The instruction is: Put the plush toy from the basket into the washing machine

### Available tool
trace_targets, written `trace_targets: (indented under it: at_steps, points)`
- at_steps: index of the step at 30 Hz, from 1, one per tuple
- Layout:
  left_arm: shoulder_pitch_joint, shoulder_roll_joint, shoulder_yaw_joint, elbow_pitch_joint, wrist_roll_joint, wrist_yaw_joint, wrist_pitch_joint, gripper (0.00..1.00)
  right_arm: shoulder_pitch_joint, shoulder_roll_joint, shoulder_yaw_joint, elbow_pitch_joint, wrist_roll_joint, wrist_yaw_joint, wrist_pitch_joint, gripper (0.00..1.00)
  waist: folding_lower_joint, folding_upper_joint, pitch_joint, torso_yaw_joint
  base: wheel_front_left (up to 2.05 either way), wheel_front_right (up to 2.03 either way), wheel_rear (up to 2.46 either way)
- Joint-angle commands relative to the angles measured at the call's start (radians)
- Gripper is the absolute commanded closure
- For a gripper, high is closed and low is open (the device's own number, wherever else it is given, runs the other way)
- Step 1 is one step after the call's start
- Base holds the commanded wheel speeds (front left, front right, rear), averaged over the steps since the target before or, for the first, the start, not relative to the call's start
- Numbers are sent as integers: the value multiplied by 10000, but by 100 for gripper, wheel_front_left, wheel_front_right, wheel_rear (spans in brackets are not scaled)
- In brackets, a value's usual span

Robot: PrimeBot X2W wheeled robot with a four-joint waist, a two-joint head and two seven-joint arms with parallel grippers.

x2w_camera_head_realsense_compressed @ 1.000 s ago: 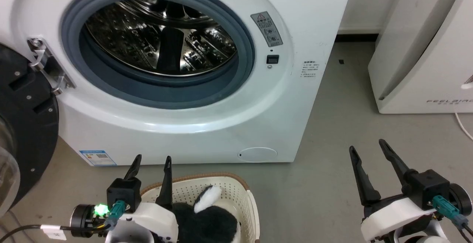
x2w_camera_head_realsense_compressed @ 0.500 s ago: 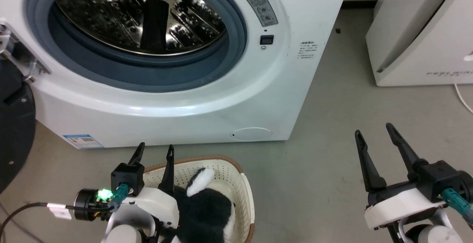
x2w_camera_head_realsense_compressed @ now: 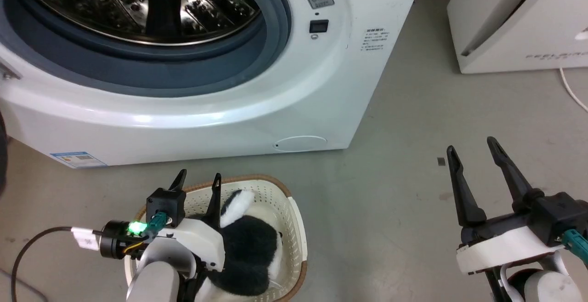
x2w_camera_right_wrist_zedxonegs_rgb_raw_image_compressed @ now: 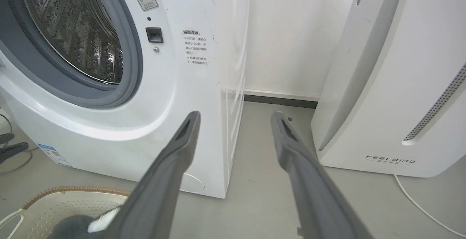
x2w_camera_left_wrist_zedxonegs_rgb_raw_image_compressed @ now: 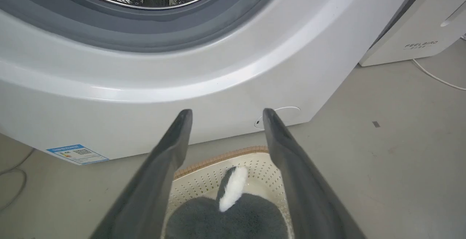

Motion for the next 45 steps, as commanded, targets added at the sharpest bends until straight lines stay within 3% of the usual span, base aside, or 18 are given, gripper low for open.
trace_targets:
  at_steps: [1,11,26,45]
  points:
    - [-281,88,-39,264,-37,-30,-110,0,-213,1,-10,-96,120,-5,-116,0,-1,0,153,-76,0,0,0]
    - [-1113,346,-207,1918,-127,-138,-255,0,-491,1,34,-241,181,-5,-324,0,-1,0,929,-336,0,0,0]
    - [-2867,834,-932,4746,-18,-420,384,0,-968,1,156,-522,402,-6,-636,0,-1,0,2267,-836,0,0,0]
    - [-4882,1737,-1671,6915,-15,-418,1067,0,-1476,1,257,-888,778,-8,-1010,0,-1,0,4122,-1481,0,0,0]
